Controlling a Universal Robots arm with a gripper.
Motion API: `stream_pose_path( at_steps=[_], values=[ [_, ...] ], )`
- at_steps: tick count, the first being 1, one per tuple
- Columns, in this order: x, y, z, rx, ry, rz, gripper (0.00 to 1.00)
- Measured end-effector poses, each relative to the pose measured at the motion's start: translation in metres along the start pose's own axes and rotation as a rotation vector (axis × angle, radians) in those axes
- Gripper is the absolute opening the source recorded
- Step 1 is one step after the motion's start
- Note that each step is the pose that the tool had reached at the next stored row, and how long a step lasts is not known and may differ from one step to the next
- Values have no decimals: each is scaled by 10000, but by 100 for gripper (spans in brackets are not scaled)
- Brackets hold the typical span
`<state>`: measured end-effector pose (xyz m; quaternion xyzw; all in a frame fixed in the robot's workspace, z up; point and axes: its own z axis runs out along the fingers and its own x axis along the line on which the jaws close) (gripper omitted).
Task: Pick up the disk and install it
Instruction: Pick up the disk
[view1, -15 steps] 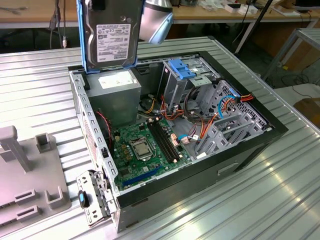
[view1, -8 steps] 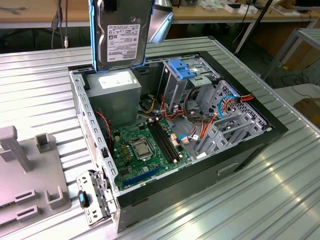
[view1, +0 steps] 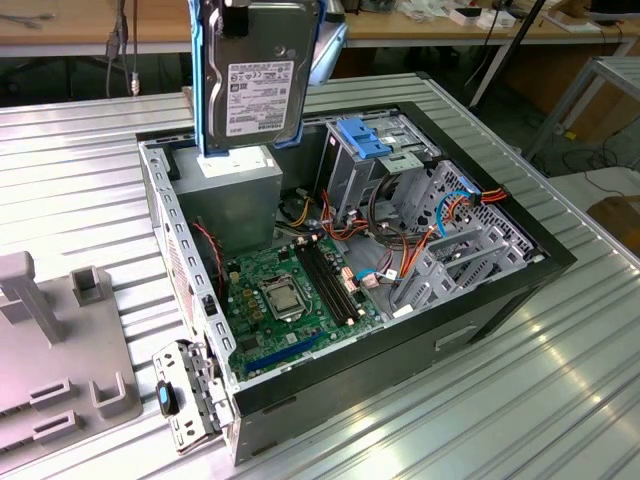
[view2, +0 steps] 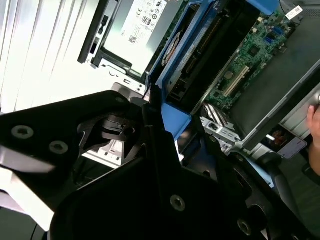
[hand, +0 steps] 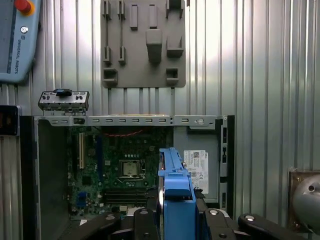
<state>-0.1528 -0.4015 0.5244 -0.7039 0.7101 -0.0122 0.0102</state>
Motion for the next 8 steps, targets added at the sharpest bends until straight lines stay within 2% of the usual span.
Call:
stream_pose_path(
  at_steps=[4,7,8],
  values=[
    [81,-26,15,1,-1,9,37],
    [83,-103,33,0,3,27,37],
    [82,-149,41,-1,3,41,37]
  ],
)
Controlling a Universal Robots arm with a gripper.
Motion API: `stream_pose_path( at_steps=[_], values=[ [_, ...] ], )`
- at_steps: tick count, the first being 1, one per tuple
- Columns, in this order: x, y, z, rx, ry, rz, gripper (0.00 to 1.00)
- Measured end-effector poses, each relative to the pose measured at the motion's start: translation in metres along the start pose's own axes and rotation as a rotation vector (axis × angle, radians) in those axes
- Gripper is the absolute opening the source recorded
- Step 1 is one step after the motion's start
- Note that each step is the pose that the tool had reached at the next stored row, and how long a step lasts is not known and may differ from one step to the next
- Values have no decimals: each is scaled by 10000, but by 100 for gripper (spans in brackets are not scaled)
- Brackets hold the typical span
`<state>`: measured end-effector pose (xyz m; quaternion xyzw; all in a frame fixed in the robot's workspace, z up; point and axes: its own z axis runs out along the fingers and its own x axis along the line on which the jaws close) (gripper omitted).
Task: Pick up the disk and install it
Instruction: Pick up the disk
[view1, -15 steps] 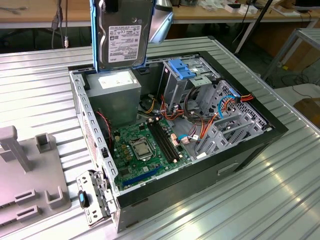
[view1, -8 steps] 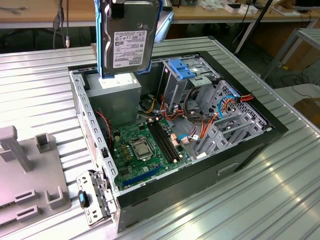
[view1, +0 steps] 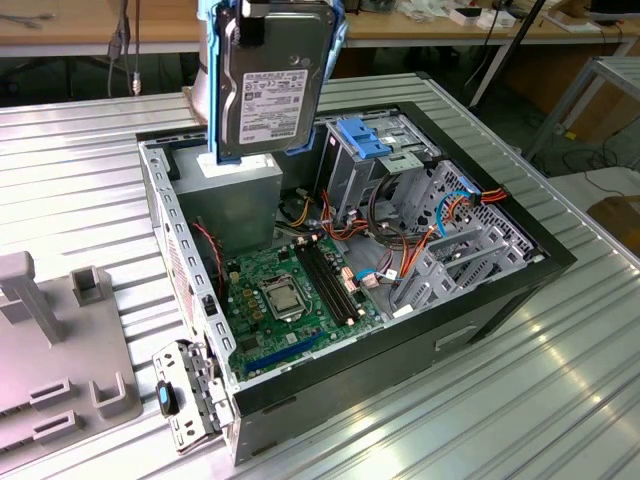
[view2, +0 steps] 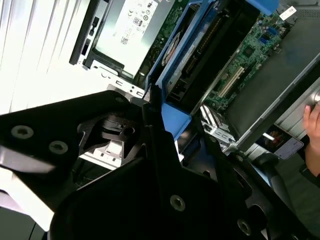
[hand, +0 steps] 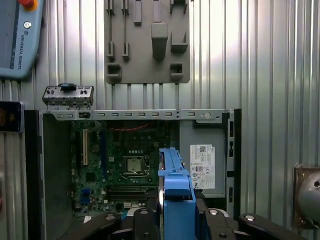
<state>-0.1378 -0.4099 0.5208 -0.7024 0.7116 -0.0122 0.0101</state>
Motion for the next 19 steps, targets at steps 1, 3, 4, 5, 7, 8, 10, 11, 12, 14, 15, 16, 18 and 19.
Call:
stream_pose_path(
  at_steps=[1,3,4,5,7,8,10,11,12,14,15,16,18,19],
  values=[
    [-1,-53,10,0,0,21,37],
    [-1,-103,23,0,2,64,37],
    [-2,-150,38,0,3,113,37],
    [-1,-177,48,0,3,130,37],
    [19,-214,70,0,2,156,37],
    [31,-223,77,-1,4,162,37],
    [89,-242,98,0,-26,171,37],
    [122,-253,104,-2,-65,174,37],
    [164,-273,110,-2,-67,184,37],
    [213,-288,113,-2,-66,204,37],
    [235,-295,115,-2,-66,214,37],
    [249,-301,116,-2,-65,218,37],
    [278,-310,119,-2,-64,224,37],
    [294,-314,121,-2,-65,228,37]
  ],
)
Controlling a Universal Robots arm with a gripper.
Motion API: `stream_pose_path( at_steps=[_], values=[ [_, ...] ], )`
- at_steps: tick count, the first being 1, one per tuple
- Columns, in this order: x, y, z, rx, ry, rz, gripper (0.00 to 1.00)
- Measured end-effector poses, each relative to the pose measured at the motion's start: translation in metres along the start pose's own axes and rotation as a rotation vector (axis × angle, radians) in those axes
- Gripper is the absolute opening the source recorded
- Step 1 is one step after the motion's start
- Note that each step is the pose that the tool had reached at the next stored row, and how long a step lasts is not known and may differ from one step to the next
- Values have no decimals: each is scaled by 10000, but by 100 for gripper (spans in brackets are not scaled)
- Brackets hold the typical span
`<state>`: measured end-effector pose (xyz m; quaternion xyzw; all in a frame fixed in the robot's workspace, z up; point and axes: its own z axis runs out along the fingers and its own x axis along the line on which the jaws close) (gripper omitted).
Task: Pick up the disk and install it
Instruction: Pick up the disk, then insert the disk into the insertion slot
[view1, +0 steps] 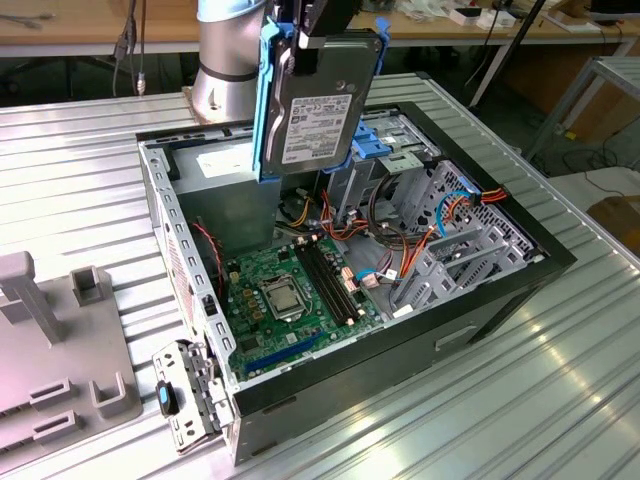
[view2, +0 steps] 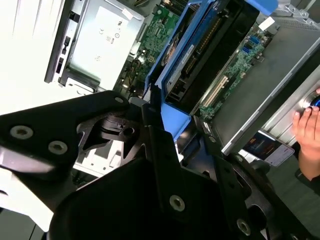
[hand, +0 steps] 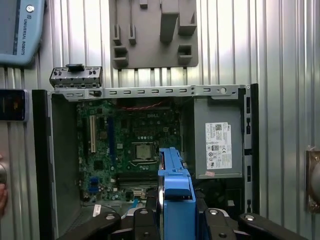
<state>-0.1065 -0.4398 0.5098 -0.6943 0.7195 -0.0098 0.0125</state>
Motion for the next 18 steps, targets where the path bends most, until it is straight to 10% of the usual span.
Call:
stream_pose_path(
  at_steps=[18],
  values=[
    [18,-10,3,0,5,6,37]
  ],
)
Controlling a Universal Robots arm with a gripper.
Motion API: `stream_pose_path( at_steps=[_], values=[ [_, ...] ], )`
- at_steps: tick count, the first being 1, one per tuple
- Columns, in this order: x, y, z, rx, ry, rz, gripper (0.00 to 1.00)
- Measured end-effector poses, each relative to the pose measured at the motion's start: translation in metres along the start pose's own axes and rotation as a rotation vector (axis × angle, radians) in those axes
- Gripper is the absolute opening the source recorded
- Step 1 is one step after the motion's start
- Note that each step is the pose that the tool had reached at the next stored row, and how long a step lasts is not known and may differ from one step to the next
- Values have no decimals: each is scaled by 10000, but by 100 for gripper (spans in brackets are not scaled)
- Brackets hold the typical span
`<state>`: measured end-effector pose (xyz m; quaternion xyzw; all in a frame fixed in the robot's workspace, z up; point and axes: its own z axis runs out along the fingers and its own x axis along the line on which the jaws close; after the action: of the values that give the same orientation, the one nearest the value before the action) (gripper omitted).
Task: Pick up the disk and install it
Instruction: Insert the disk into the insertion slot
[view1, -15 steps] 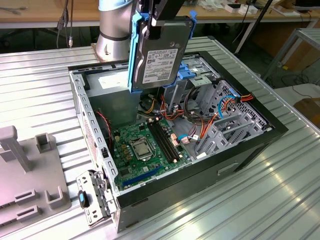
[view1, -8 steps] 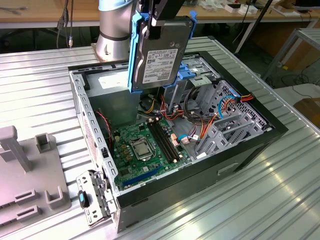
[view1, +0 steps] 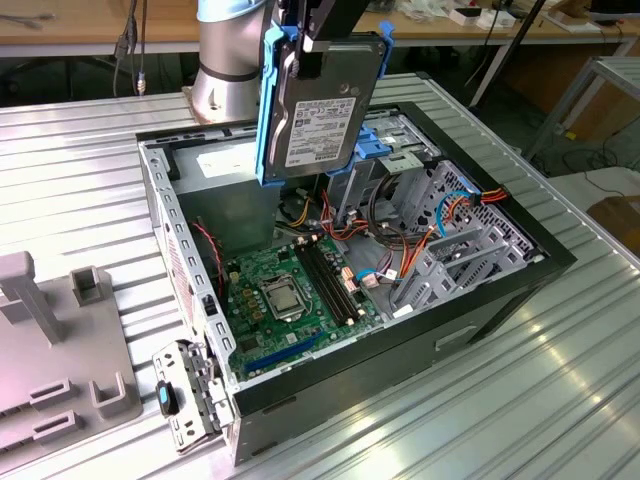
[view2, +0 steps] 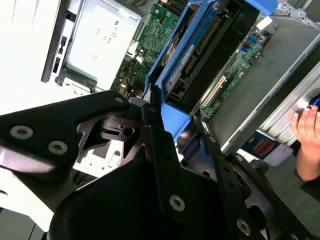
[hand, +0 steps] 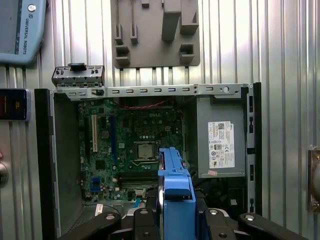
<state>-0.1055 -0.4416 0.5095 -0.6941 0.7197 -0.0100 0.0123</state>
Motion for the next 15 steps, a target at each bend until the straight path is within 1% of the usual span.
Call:
stream_pose_path(
  at_steps=[2,3,5,10,12,13,14,15],
  values=[
    [-1,0,0,5,5,1,37],
    [-1,-2,0,20,22,-3,37],
    [-2,-27,3,20,22,0,37],
    [-6,-173,18,22,26,-1,37],
    [12,-184,20,22,73,-2,37],
    [35,-186,23,24,103,-6,37],
    [74,-187,29,26,145,-13,37],
    [124,-188,40,27,208,-39,37]
  ],
)
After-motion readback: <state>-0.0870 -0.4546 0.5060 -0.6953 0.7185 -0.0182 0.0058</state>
